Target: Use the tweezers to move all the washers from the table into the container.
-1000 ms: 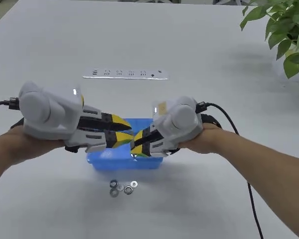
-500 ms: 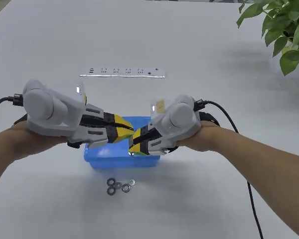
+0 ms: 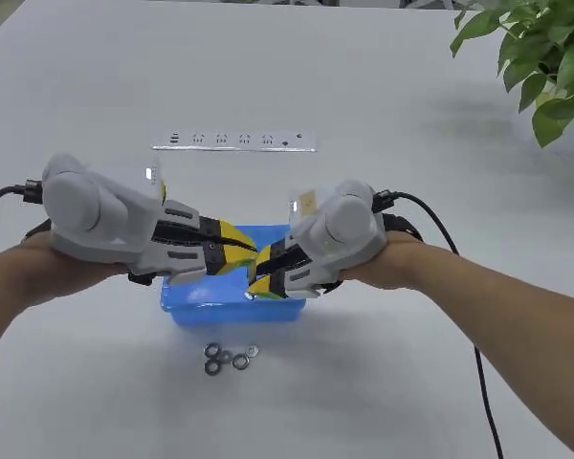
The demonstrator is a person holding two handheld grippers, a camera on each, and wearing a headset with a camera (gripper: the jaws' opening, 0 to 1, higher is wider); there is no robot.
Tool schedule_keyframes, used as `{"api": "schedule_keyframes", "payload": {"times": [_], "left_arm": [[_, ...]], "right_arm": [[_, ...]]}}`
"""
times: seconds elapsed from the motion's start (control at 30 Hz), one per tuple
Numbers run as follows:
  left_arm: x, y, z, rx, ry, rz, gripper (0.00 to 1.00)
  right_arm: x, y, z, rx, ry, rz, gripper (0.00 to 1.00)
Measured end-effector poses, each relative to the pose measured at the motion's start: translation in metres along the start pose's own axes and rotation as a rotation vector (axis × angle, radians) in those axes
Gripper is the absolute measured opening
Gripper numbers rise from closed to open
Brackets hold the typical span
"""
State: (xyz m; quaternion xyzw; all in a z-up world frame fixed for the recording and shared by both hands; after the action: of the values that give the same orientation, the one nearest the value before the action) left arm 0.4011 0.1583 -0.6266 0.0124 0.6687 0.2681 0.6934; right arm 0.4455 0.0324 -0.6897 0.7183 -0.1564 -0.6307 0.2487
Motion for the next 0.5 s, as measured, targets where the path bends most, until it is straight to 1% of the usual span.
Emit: {"api": "schedule_keyframes", "payload": {"times": [0.07, 0.2, 0.27, 0.3, 0.43, 0.5], "left_arm": [[-0.003, 0.002, 0.0, 0.0, 0.004, -0.006, 0.05], [-0.009, 0.004, 0.0, -0.006, 0.004, -0.01, 0.05], [-0.013, 0.006, -0.001, -0.001, 0.008, -0.014, 0.05], [-0.014, 0.007, -0.001, -0.001, 0.006, -0.014, 0.05], [-0.02, 0.01, -0.003, -0.001, -0.002, -0.01, 0.05], [-0.022, 0.012, -0.004, 0.001, -0.004, -0.008, 0.05]], "right_arm": [[-0.002, 0.002, 0.001, 0.007, 0.008, 0.003, 0.15], [-0.005, 0.006, 0.002, 0.017, 0.005, -0.003, 0.18], [-0.008, 0.009, 0.003, 0.025, -0.002, -0.01, 0.2], [-0.009, 0.011, 0.003, 0.03, -0.012, -0.012, 0.22], [-0.013, 0.019, 0.006, 0.048, -0.02, -0.022, 0.25], [-0.015, 0.023, 0.008, 0.059, -0.029, -0.022, 0.28]]}}
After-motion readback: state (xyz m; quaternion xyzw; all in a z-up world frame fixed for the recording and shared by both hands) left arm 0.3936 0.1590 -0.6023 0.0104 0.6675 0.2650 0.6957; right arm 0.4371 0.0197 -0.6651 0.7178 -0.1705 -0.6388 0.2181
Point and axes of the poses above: the centre of the closed fingertips' face, and the gripper's own axes: y roughly backward along the fingers, z roughly to its left, x roughly out of its underside, the point moved 10 cm from there along y, roughly backward along the fingers, and after that the axes turned 6 degrees about -z, right-handed, at the moved point
